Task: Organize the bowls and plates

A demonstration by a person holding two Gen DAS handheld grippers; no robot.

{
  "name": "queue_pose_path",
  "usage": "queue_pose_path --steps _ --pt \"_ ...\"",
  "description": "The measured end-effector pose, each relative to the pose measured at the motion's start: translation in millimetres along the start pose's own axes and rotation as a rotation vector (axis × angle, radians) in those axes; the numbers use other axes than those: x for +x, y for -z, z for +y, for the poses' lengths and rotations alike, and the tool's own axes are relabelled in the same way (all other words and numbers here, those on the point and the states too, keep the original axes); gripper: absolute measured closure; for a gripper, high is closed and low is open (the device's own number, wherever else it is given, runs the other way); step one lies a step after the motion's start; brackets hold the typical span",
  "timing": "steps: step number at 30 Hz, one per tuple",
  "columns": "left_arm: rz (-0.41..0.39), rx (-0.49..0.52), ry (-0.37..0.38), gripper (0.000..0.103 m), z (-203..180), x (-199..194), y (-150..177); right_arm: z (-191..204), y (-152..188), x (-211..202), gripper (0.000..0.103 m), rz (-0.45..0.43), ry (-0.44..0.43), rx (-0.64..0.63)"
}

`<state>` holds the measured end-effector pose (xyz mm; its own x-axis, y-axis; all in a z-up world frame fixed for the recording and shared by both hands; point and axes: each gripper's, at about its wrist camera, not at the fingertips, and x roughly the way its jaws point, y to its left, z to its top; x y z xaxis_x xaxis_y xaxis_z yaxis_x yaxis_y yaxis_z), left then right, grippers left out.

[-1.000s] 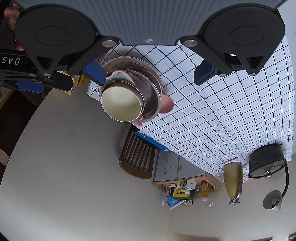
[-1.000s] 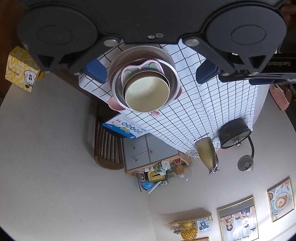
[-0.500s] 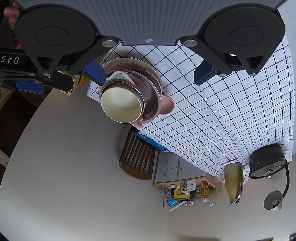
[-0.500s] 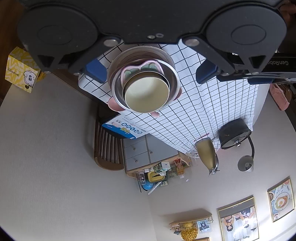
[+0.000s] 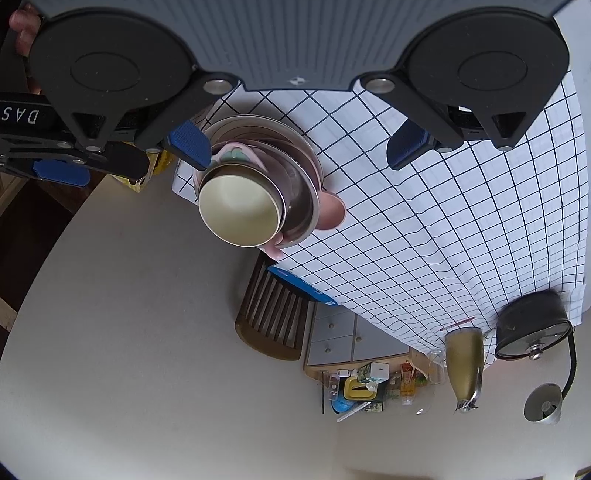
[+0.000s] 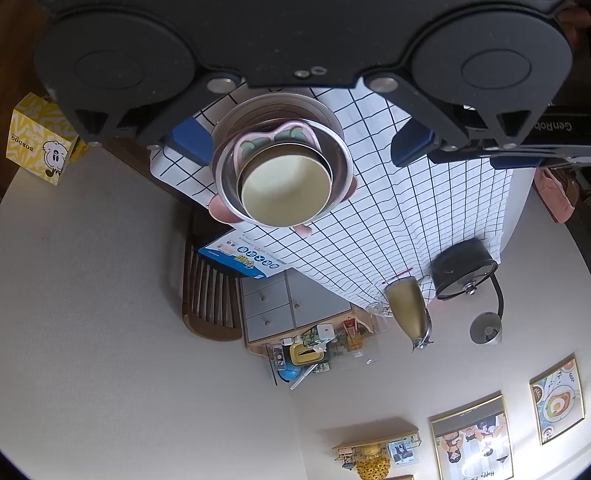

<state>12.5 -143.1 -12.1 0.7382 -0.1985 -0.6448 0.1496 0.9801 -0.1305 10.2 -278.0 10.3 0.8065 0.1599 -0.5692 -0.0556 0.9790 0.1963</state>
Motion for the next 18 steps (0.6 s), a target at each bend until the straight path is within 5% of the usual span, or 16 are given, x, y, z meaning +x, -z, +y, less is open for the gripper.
queue_pose_path --steps 18 --pt "0.004 -0.006 0.016 0.001 2.2 2.6 0.0 -0.8 1.0 -2.9 0.000 -0.010 0.013 0.013"
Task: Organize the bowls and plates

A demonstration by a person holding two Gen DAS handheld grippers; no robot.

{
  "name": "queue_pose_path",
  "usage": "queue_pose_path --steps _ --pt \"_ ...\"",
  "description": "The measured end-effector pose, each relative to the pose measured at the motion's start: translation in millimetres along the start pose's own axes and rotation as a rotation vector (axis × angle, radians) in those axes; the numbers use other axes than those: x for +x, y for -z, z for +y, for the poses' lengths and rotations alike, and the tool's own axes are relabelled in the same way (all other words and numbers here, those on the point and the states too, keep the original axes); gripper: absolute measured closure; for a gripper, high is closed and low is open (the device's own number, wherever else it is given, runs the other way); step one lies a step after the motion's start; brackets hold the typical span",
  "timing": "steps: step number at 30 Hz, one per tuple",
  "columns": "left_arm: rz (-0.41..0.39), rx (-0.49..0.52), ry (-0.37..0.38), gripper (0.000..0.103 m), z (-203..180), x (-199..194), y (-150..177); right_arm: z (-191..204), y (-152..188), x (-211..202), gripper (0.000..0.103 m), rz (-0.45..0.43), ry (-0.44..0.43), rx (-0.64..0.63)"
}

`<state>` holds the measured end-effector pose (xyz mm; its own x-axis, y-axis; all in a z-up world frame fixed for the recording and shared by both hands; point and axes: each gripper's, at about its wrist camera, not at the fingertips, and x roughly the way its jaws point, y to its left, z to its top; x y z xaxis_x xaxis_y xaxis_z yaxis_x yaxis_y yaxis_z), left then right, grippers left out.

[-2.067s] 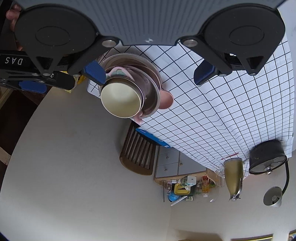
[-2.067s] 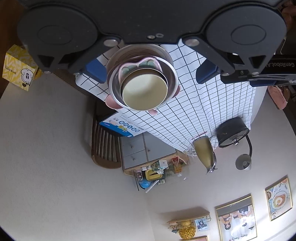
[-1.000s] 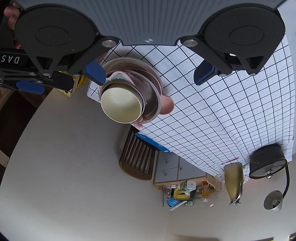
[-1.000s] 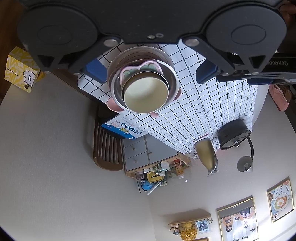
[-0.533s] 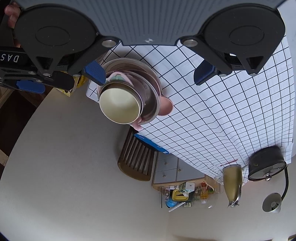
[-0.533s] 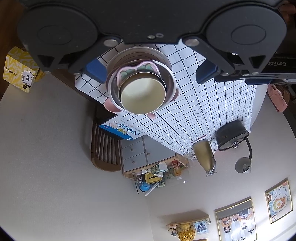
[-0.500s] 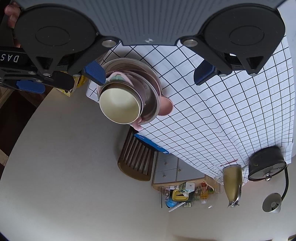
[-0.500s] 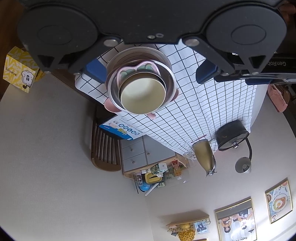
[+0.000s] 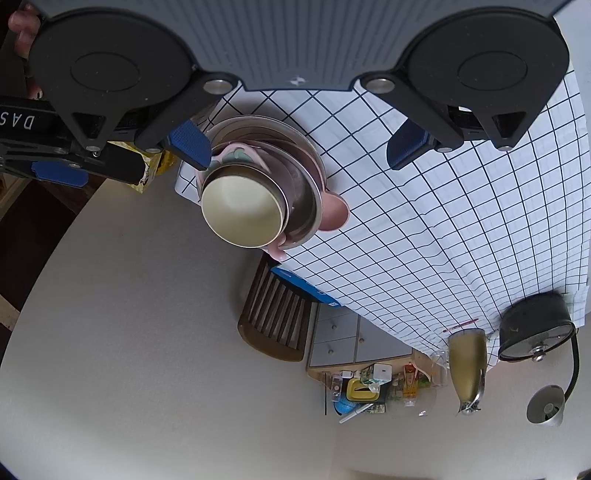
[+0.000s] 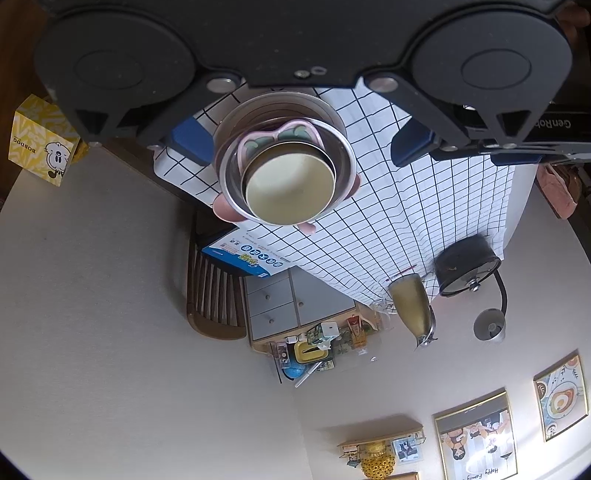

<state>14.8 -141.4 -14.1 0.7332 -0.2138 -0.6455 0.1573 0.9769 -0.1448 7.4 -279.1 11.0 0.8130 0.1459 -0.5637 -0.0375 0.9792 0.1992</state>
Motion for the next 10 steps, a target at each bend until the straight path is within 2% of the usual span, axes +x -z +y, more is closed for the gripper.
queue_pose_path --steps 10 --pt "-0.004 0.007 0.005 0.001 -1.8 1.8 -0.5 -2.7 0.3 -1.3 0.000 -0.001 0.011 0.012"
